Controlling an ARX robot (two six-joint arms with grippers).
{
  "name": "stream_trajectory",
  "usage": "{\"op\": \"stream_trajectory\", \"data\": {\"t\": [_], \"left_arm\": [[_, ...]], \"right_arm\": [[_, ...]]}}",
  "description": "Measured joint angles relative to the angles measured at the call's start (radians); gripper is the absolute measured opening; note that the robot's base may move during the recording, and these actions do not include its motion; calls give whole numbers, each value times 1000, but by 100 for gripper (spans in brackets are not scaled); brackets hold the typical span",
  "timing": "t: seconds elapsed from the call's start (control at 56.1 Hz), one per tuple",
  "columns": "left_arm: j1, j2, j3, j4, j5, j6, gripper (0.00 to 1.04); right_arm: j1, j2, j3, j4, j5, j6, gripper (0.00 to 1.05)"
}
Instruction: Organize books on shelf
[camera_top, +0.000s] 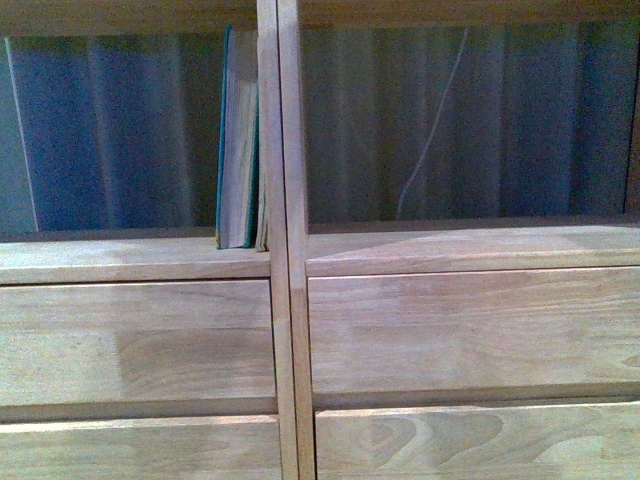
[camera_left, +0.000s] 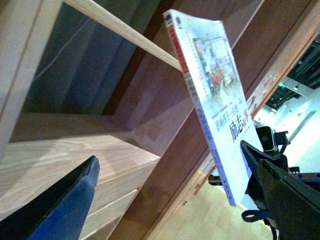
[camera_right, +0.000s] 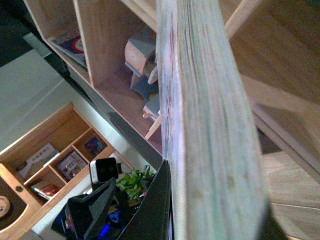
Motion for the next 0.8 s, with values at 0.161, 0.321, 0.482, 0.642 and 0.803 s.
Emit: {"op": "stream_trajectory", "data": {"t": [0.161, 0.321, 0.482, 0.642, 0.803], "left_arm": [[-40, -14, -43, 78, 16, -7, 98], [-81, -15, -66, 154, 59, -44, 98], [-134, -8, -63, 147, 55, -42, 98], [-170, 21, -46, 146, 33, -39, 98], [-209, 49, -23, 162, 11, -21, 98]], "right_arm": [[0, -31, -105, 66, -6, 9, 7], [15, -15, -115, 96, 0, 32, 7], [72, -15, -115, 121, 11, 34, 7], [166, -19, -115, 118, 16, 23, 7], [299, -48, -115, 89, 35, -28, 7]]}}
